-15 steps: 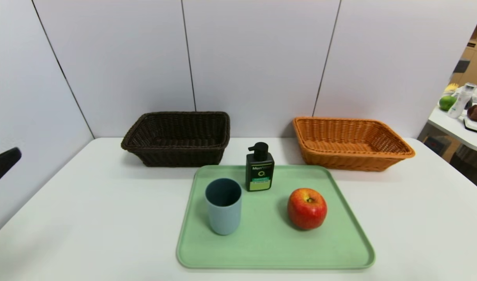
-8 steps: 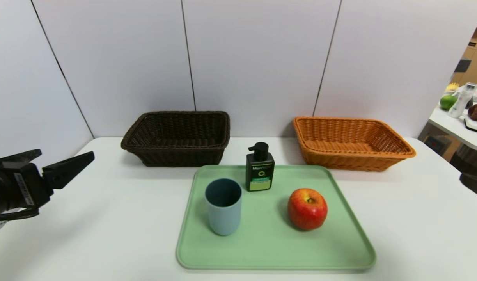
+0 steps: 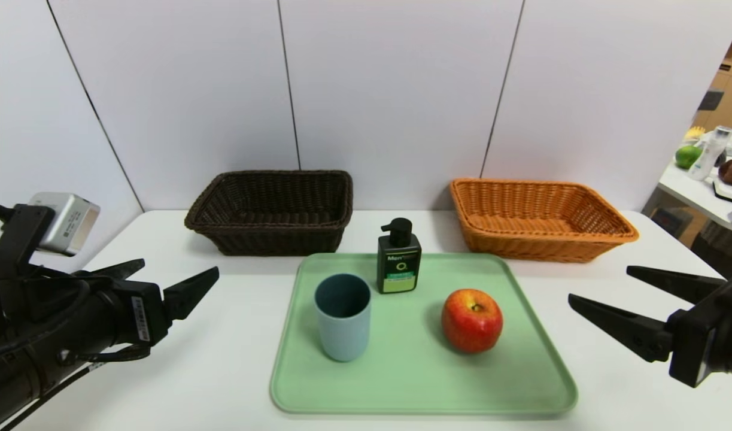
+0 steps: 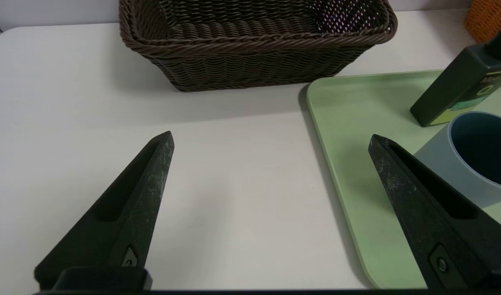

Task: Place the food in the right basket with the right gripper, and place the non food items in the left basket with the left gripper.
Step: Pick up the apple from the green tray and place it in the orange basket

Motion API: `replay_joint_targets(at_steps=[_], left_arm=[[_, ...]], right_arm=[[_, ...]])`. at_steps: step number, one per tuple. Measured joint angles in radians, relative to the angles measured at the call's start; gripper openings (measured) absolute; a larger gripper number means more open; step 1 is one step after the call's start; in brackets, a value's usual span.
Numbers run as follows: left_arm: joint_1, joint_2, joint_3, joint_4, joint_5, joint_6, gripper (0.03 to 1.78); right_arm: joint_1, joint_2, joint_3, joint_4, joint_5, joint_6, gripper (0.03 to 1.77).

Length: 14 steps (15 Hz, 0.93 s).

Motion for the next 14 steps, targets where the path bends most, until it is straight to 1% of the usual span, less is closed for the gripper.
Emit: replay_joint_targets(at_steps=[2,6,11,14], left_arm=[[-0.02,0.019,0.003,0.0,0.001,-0.003,1.69],[-0.035,0.032,0.011,0.004,0.0,-0.003,1.69],[-0.036,0.034,0.02,0.001,0.0,-0.003,1.69],[-0.036,0.031,0.029,0.0,0.0,-0.003,1.69]], right_arm=[[0.048,0.049,0.013,-0.001,-0.002,0.029,1.7],[0.122,0.135,0.039,-0.002,-0.018,0.041,1.7],[0.226,0.242,0.008,-0.045,-0.111,0.04,1.7],[0.281,0.32,-0.03,-0.049,-0.202,0.036,1.7]])
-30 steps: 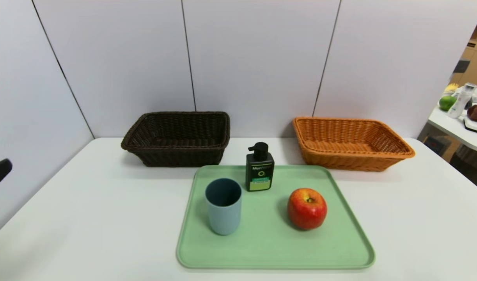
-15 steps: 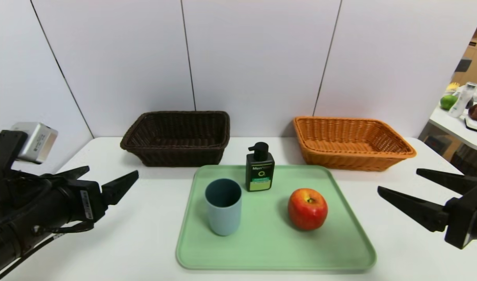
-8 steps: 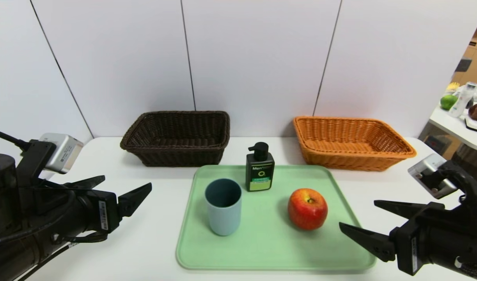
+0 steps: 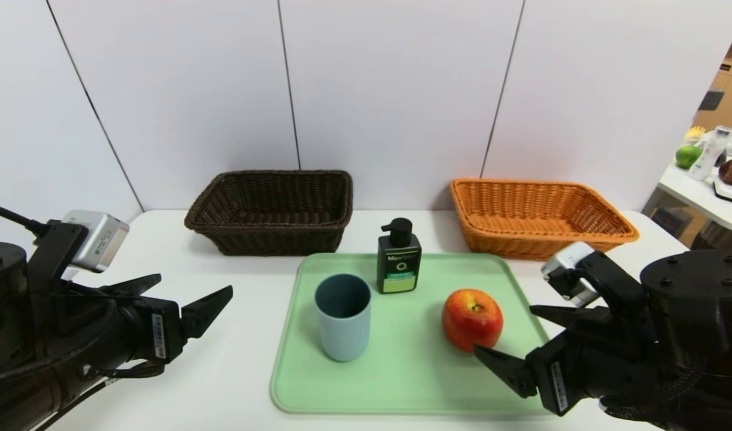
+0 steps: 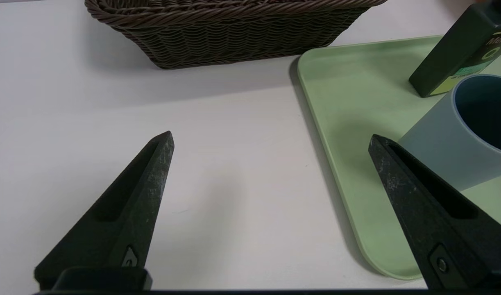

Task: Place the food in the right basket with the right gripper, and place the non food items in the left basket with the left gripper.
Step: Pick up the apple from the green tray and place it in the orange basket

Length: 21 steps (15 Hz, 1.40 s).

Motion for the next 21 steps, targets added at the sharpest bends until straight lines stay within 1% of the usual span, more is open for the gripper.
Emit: replay_joint_targets(at_steps=[3,4,7,11,14,17,21], left_arm=[[0.0,-0.001,0.008,-0.002,0.001,0.0,1.69],[0.0,-0.002,0.009,-0.002,0.002,-0.001,1.69],[0.0,-0.003,0.01,-0.002,0.002,-0.001,1.69],[0.001,-0.004,0.012,-0.001,0.003,-0.002,1.69],[0.003,-0.006,0.014,-0.001,0.002,-0.004,1.69],[0.003,-0.006,0.024,-0.001,0.003,-0.006,1.69],[0.003,-0.006,0.026,-0.002,0.002,-0.007,1.69]], right_arm=[[0.035,0.059,-0.027,-0.001,-0.043,-0.007,1.7],[0.04,0.073,-0.032,-0.001,-0.047,-0.009,1.7],[0.042,0.119,-0.041,-0.045,-0.05,-0.039,1.7],[0.026,0.193,-0.042,-0.151,-0.048,-0.121,1.7],[-0.006,0.246,-0.042,-0.225,-0.041,-0.18,1.7],[-0.026,0.276,-0.043,-0.227,-0.039,-0.19,1.7],[-0.03,0.29,-0.043,-0.228,-0.04,-0.193,1.7]])
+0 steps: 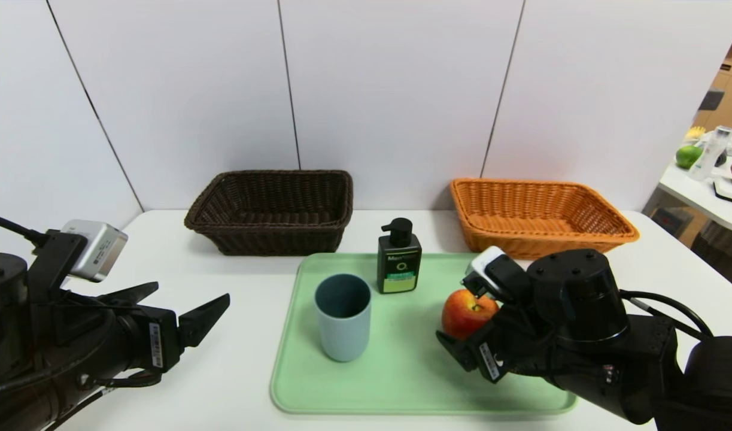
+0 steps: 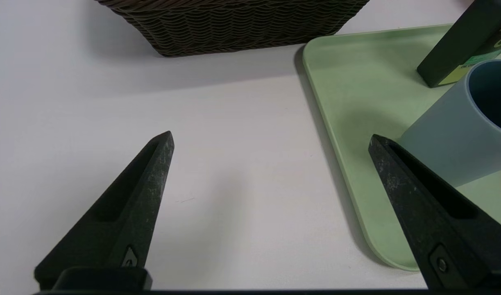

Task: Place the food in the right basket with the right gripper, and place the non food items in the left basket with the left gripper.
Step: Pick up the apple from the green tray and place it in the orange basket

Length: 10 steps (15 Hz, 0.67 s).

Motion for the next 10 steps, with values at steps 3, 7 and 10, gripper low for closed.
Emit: replay_joint_targets(at_steps=[3,7,10], left_arm=[[0.001,0.0,0.005,0.0,0.0,0.0,1.69],[0.001,0.0,0.008,0.0,-0.002,-0.001,1.69],[0.001,0.0,0.007,0.0,-0.003,-0.001,1.69]], right_arm=[[0.003,0.0,0.001,-0.009,-0.002,-0.003,1.7],[0.009,-0.002,0.003,-0.01,-0.008,-0.005,1.7],[0.01,-0.003,-0.001,-0.01,-0.011,-0.007,1.7]])
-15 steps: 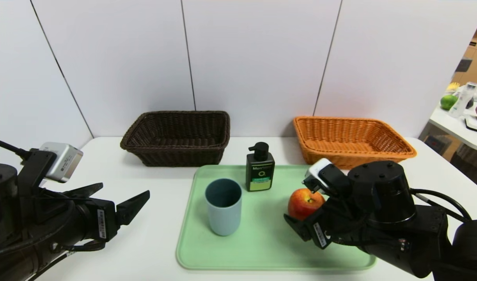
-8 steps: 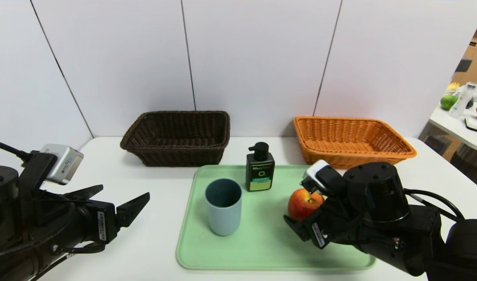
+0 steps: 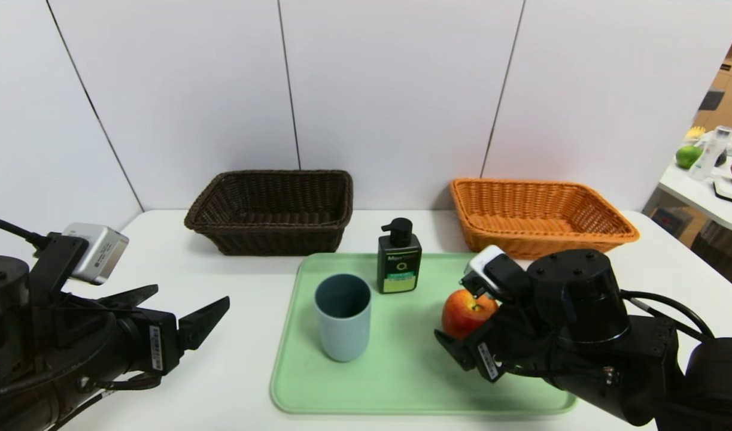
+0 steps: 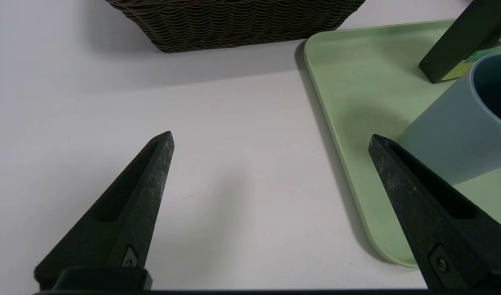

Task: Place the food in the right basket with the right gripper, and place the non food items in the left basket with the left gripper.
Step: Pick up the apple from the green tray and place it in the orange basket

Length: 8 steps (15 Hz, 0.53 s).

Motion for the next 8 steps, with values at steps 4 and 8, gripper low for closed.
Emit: replay_joint_targets(at_steps=[4,8], left_arm=[[0.0,0.0,-0.001,0.0,0.0,-0.006,1.69],[0.002,0.0,-0.001,0.0,0.0,-0.006,1.69]], right_arm=[[0.006,0.0,-0.005,0.0,0.0,0.003,1.7],[0.008,0.001,-0.01,0.0,-0.006,0.002,1.7]])
